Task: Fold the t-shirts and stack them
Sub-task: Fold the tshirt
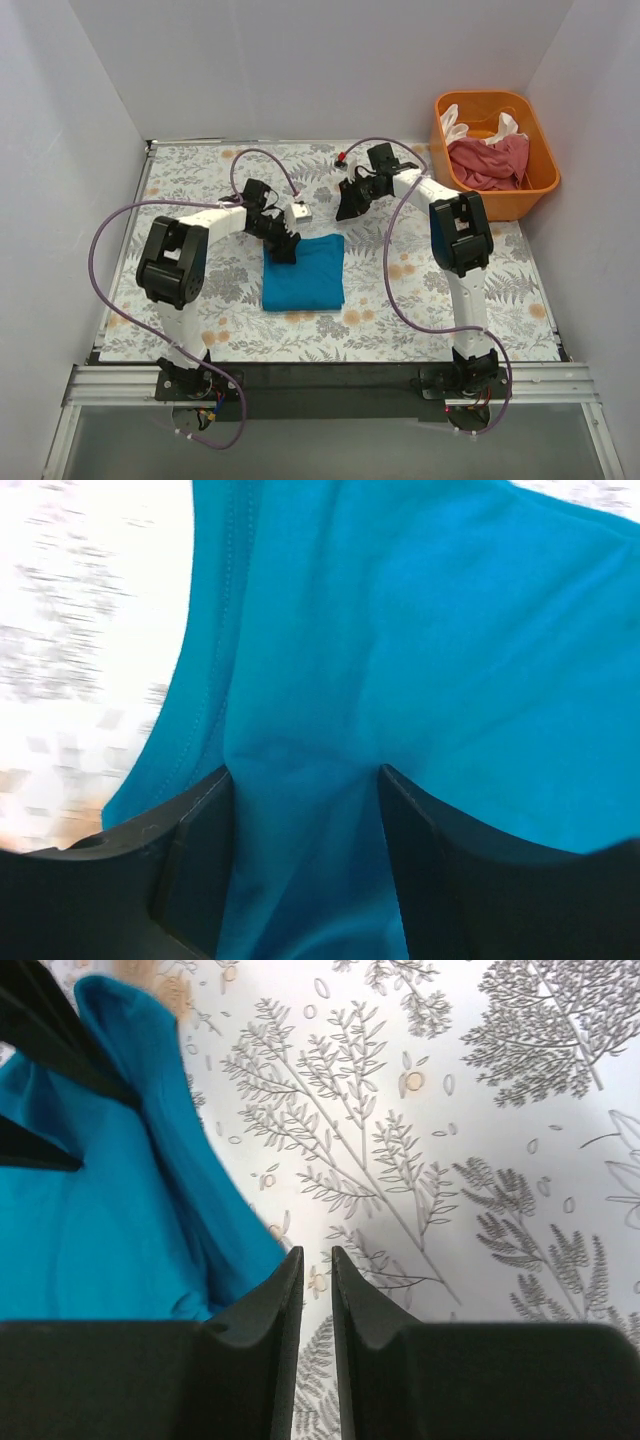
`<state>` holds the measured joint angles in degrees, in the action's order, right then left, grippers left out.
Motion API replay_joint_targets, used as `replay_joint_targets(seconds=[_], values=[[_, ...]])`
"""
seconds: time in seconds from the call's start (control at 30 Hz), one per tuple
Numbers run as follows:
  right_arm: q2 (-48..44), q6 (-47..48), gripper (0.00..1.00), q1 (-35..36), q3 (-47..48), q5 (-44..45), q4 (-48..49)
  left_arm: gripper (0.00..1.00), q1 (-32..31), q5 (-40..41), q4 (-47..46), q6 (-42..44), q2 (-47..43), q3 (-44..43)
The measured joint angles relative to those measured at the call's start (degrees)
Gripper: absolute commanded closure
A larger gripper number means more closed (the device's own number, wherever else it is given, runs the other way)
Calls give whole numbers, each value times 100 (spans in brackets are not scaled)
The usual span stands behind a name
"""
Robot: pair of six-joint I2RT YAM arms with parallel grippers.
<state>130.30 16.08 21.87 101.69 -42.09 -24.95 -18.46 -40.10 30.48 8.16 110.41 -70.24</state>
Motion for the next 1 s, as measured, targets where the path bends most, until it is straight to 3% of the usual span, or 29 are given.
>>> replay_joint_targets(seconds=[0.2, 0.37, 0.73, 0.9, 1.0], values=[[-479, 87, 76, 4, -564, -280, -11, 41, -247, 22, 118, -273, -975, 645], [-584, 83, 76, 103, -710, -560, 2, 44, -251, 22, -157, -337, -1652, 901], [-278, 37, 77, 431, -435, -839, 46, 46, -251, 55, -719, -323, -778, 660], [-81, 39, 78, 485, -417, -870, 72, 63, -251, 31, -850, -286, -592, 560], [-4, 59, 78, 540, -417, -874, 74, 86, -258, -52, -870, -245, -592, 557]])
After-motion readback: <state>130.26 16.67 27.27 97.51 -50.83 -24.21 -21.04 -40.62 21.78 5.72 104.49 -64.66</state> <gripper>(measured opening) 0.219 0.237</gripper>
